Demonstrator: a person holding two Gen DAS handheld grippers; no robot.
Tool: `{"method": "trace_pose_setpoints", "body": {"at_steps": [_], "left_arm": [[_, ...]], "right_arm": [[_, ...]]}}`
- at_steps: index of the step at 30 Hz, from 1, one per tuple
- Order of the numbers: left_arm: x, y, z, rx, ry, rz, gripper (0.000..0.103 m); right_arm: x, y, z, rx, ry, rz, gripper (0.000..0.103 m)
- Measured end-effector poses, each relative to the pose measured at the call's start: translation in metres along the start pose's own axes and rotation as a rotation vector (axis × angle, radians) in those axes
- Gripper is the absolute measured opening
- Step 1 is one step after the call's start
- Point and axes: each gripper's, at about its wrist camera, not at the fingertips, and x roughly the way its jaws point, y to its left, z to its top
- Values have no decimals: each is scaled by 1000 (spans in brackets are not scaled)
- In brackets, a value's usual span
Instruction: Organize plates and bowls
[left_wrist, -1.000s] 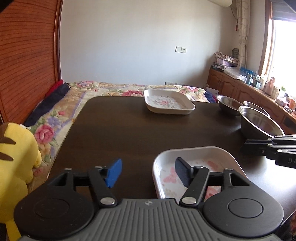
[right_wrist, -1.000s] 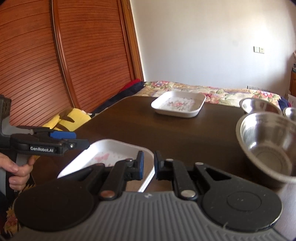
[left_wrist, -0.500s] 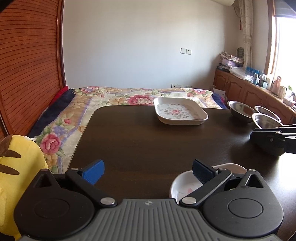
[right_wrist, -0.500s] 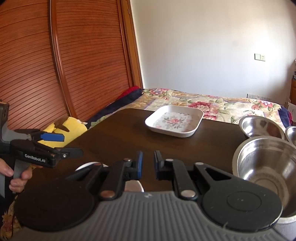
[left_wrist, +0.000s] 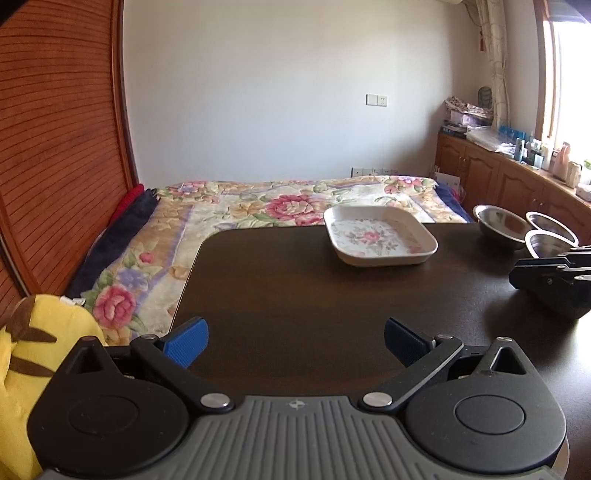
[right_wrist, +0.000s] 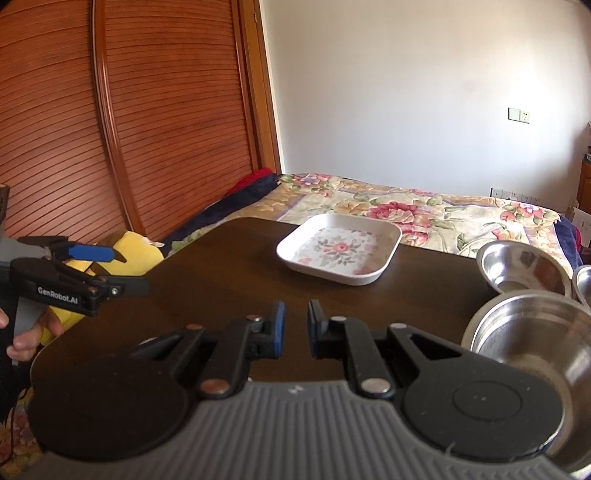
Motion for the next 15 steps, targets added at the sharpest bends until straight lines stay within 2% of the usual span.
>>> {"method": "trace_pose_setpoints", "body": {"at_steps": [7,9,15], "left_arm": [[13,3,22,27,-17,-40,103],[19,5,28,15,-19,-73,103],[39,1,46,25,-28,-131,103]], "right_arm": [[14,-10,22,-4,3,-31,17],[18,-13,29,-10,3,-43,25],[34,-22,48,-28,12,-75,25]]}}
